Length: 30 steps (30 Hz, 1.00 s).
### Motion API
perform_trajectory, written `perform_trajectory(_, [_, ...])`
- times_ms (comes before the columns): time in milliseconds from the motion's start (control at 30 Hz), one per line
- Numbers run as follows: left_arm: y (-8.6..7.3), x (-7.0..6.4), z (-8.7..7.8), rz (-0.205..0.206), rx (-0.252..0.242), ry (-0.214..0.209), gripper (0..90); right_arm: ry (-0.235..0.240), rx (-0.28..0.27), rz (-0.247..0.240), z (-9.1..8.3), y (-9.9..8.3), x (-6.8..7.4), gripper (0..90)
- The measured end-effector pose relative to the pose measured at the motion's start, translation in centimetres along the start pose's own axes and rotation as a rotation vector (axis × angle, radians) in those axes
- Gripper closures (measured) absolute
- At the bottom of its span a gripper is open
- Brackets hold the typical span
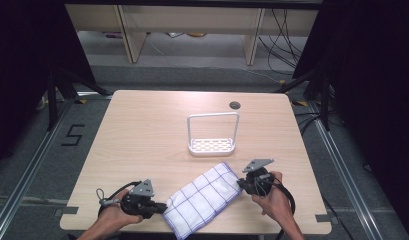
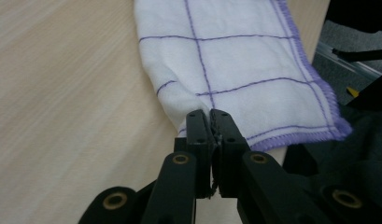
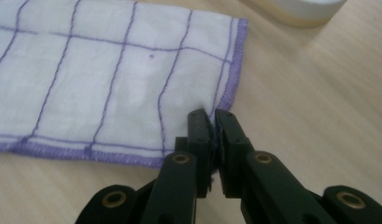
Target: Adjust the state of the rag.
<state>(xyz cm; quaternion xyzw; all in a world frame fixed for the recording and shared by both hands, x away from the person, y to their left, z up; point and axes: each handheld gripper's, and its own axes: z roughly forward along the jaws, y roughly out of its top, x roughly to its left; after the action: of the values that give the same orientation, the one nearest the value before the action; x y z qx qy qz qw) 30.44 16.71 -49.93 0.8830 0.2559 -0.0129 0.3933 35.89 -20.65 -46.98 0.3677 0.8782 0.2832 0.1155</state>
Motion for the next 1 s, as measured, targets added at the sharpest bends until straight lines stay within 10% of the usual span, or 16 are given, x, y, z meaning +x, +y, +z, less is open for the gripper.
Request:
perform_trajectory(700, [0.4, -4.7, 2.7, 0.039, -0.005, -0.074, 85.2, 0.022, 0.044, -0.043, 4.1, 4.9, -2.4, 85.4])
perform_trajectory(833, [0.5, -4.7, 2.5, 0.011, -0.019, -0.107, 71.5, 0.027, 0.023, -0.039, 4.6, 5.0, -2.6, 81.8])
perform_trajectory(1000, [1.2, -3.8, 1.3, -0.008, -0.059, -0.053, 53.2, -0.001, -0.02, 0.021, 3.8, 4.8, -3.4, 62.8])
